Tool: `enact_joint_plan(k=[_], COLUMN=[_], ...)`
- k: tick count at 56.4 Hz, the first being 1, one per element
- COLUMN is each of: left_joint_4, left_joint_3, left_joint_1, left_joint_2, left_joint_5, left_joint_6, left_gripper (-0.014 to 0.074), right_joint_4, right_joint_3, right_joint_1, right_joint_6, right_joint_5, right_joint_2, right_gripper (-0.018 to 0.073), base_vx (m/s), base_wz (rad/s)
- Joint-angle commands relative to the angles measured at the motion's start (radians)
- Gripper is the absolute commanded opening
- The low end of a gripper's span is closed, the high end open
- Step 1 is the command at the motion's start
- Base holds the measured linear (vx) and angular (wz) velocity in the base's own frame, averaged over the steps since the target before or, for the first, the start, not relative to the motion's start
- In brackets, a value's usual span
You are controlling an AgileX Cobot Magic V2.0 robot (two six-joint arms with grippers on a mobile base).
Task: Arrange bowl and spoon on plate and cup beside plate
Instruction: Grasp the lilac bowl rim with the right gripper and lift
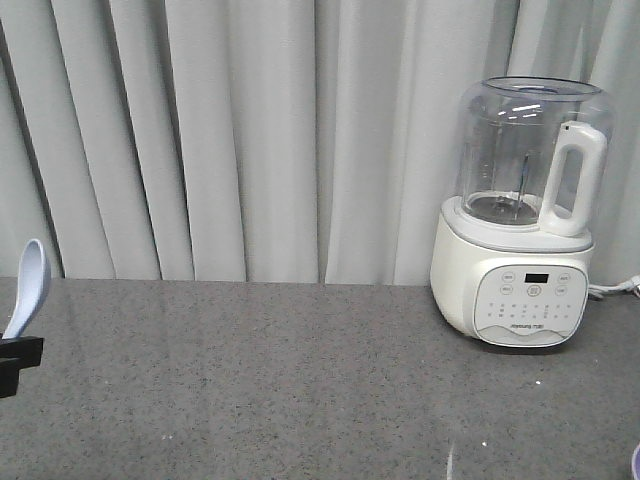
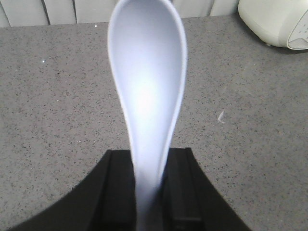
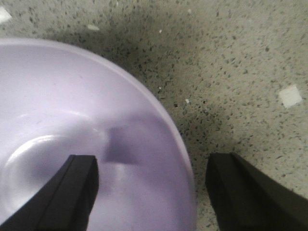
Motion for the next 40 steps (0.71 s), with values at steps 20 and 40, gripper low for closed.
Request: enact_joint_plan(k=[20, 40], left_joint_4=[-0.016, -0.02], left_joint_3=[-0.029, -0.029], left_joint_1=[-0.008, -0.008], left_joint_2=[-0.014, -0.023], left_joint_5=[-0.063, -0.091], left_joint_6=[0.001, 0.044], left_gripper=[-0.0006, -0.0006], right_joint_4=[-0.038, 0.091], right_joint_3=[-0.03, -0.03], right_joint_1=[-0.004, 0.127], right_joint_6=[-0.033, -0.229], right_joint_5=[-0.028, -0.131], right_joint_2=[-0.02, -0.271], right_gripper=[-0.0014, -0.001], base_vx=[0.0, 0.0], base_wz=[0.0, 0.0])
